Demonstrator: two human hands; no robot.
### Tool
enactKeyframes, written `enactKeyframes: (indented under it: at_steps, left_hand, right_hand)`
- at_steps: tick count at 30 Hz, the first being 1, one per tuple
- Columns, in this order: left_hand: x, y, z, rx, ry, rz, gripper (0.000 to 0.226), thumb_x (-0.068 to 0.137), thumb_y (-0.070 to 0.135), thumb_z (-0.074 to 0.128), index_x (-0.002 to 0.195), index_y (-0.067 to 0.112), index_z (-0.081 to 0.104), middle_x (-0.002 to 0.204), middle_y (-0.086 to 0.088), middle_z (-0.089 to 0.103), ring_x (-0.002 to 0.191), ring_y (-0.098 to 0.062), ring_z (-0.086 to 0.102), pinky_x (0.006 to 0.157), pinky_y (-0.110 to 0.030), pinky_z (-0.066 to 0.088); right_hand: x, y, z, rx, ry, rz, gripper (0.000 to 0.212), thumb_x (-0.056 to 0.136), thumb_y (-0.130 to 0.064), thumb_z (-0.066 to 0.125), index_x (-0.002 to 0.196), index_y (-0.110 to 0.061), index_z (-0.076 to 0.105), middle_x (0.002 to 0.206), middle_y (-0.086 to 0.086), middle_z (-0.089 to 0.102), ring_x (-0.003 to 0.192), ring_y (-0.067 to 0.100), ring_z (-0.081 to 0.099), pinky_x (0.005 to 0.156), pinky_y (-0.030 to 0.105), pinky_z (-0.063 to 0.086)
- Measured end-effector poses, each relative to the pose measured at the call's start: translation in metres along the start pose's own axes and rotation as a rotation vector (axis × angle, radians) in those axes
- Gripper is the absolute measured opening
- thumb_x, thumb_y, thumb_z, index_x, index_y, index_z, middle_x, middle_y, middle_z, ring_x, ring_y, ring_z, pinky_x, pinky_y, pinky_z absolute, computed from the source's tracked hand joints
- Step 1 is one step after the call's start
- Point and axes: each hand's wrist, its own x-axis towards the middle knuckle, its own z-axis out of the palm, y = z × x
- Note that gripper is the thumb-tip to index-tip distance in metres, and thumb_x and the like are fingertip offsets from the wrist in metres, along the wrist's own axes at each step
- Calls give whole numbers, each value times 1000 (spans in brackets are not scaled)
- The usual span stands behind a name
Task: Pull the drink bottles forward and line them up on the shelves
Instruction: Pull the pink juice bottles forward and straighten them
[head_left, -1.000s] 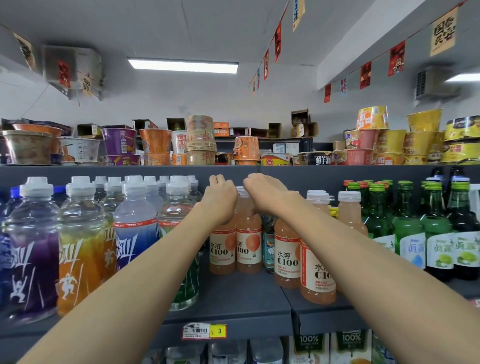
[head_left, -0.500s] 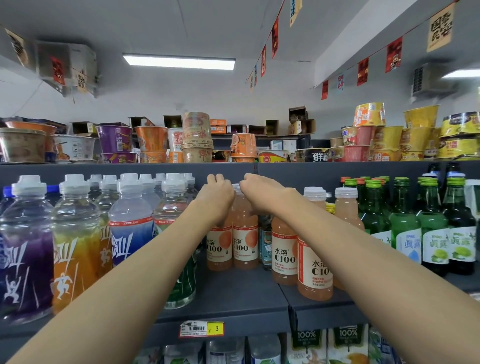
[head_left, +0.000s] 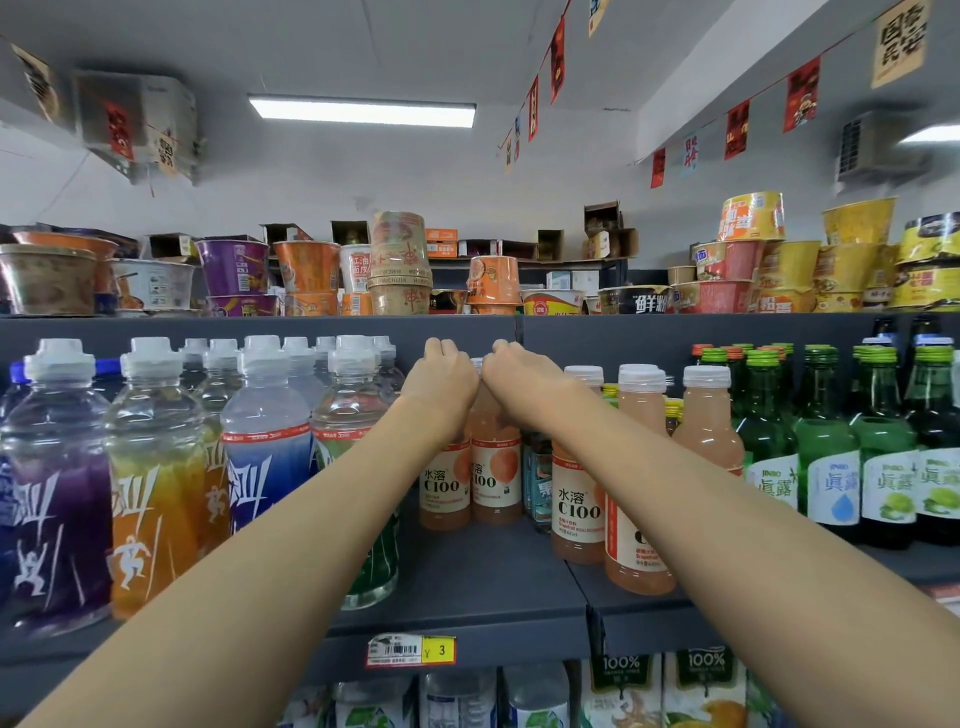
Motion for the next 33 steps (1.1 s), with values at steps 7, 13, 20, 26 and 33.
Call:
enactKeyframes:
  at_steps: [7,13,20,26,33]
  left_hand:
    - [-7,5,1,-19,-33,-58,86,78,27,84,142,-4,35,135,-17,42,127,-30,38,98,-35,45]
    - [-5,4,4,-50,-24,-75,70,86,18,76,140,-4,36,135,-17,42,126,-30,39,97,-34,45]
    - [-5,6,7,-30,-5,-74,69,87,18,73,140,-6,37,134,-19,43,124,-32,40,99,-35,44]
    - [-4,8,13,-7,0,-58,54,89,7,64,136,-6,42,130,-20,44,120,-32,41,101,-35,43]
    - [-1,8,14,-35,16,-67,61,87,10,68,139,-5,39,132,-19,44,123,-31,41,102,-35,43]
  right_hand:
    - [1,-1,1,20,-64,1,72,91,-34,74,144,1,39,136,18,45,126,31,48,103,41,49]
    - [11,2,-4,166,23,54,31,96,-17,68,122,-1,62,120,16,62,108,31,64,88,35,53]
    - [19,7,0,194,73,101,25,88,-7,74,111,-5,63,106,13,66,87,23,63,67,25,45]
    - [22,10,0,251,61,112,26,87,-3,74,111,-5,63,101,11,63,82,20,59,63,23,41]
    - [26,7,4,304,86,148,24,91,-22,73,101,-12,53,78,0,50,72,17,58,53,25,39]
